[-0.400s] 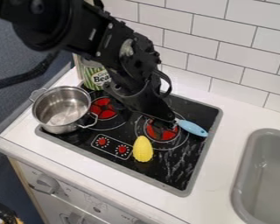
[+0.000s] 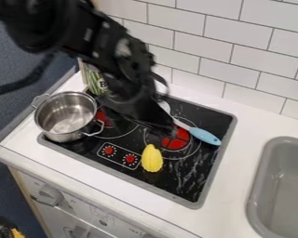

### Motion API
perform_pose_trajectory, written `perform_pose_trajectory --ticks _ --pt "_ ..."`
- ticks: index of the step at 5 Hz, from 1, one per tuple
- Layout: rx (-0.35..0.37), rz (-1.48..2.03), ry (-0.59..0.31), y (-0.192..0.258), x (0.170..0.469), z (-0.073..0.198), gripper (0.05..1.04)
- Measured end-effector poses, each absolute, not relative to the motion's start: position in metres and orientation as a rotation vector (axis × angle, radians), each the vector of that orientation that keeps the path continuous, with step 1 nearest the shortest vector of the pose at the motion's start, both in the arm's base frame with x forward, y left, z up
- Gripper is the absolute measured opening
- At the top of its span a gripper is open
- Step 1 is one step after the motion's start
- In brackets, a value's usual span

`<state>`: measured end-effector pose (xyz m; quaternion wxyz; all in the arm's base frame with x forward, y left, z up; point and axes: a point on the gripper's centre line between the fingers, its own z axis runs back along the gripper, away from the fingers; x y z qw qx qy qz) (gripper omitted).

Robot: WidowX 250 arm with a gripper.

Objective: Move the silver pot to the upper right edge of the stove.

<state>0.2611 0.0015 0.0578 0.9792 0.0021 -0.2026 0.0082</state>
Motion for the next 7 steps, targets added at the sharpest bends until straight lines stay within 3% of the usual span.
perform_pose_trajectory --ticks 1,2,3,4,6,7 --pt "0.047 0.07 -0.42 0.017 0.26 0.068 1.001" --pt "0.058 0.217 -0.361 0.043 0.257 0.078 1.001" --pt "0.192 0.446 -0.36 0.069 0.248 0.084 1.001" --pt "0.219 0.695 -0.357 0.106 0.233 0.086 1.001" --pt "0.29 0.838 -0.3 0.144 0.223 0.066 1.001" --pt "0.293 0.901 -0.272 0.159 0.224 0.054 1.001"
